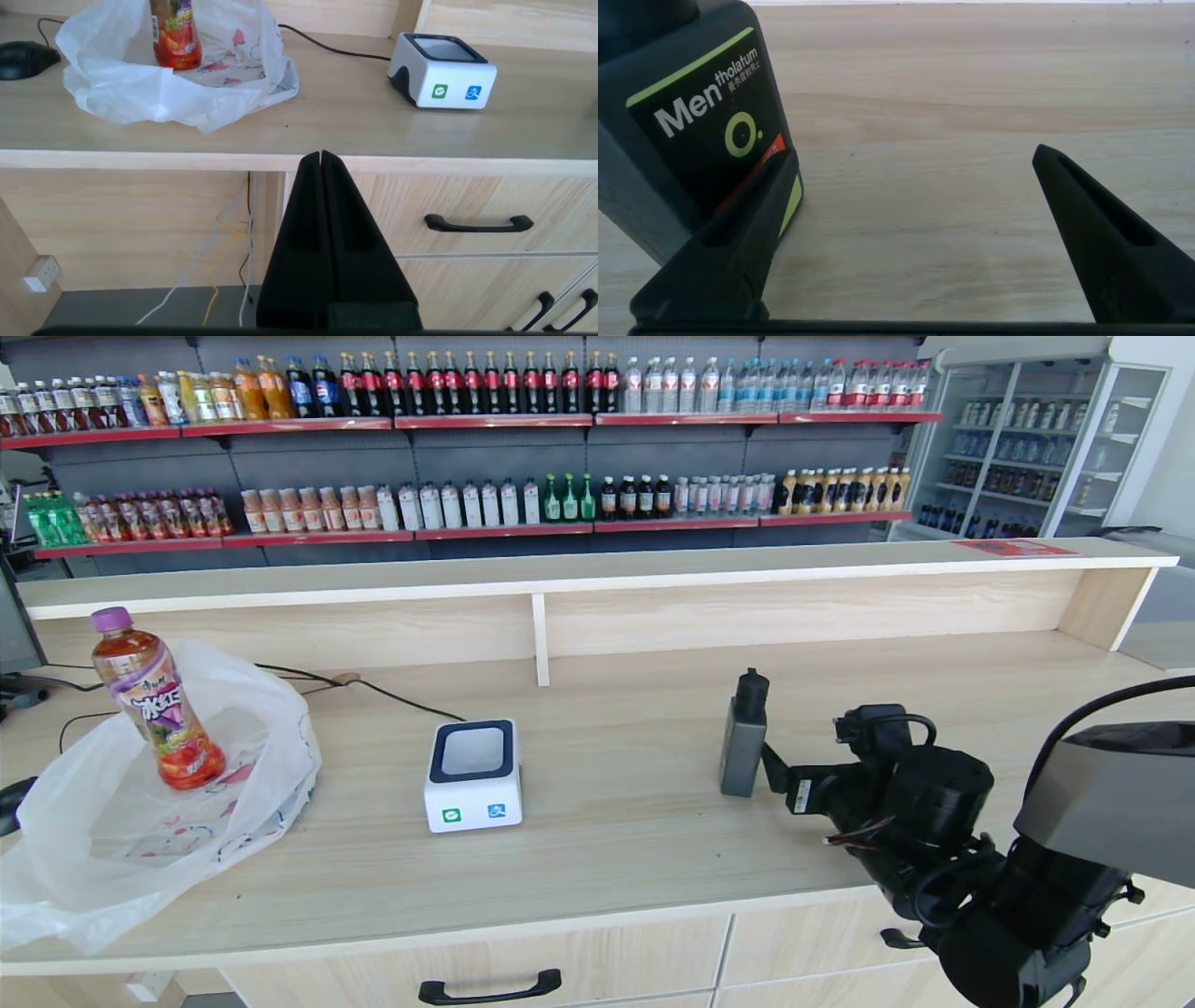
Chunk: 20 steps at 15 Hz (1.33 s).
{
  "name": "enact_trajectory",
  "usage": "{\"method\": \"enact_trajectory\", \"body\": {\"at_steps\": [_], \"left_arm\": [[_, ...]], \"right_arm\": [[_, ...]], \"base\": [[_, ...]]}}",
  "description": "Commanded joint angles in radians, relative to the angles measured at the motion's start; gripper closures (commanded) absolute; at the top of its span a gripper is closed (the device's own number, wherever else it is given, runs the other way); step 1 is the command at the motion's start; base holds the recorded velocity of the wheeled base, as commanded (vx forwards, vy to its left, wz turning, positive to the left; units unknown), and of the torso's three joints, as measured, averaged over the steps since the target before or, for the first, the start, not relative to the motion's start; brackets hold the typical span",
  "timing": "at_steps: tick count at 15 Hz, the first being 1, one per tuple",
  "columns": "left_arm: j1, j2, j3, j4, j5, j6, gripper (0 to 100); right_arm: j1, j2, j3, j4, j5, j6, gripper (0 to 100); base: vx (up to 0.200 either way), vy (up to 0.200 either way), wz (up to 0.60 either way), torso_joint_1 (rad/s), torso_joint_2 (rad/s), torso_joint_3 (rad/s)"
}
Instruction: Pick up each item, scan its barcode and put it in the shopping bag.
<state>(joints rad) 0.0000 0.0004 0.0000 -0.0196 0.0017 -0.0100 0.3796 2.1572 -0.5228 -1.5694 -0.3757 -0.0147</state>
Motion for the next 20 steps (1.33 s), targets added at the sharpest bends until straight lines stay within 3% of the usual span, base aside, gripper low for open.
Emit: {"method": "enact_trajectory", "body": {"at_steps": [1,20], "left_arm": [[0.0,0.0,0.0,0.0,0.0,-0.001,100],[0.0,0.0,0.0,0.001,0.0,-0.001,100]], "right_arm": [[0.001,0.013,-0.01,-0.001,0.0,-0.001,0],[0.027,0.075,-0.085,-0.001,0.0,0.021,0]], "base": [[0.0,0.0,0.0,0.0,0.0,0.0],[0.0,0.0,0.0,0.0,0.0,0.0]]}}
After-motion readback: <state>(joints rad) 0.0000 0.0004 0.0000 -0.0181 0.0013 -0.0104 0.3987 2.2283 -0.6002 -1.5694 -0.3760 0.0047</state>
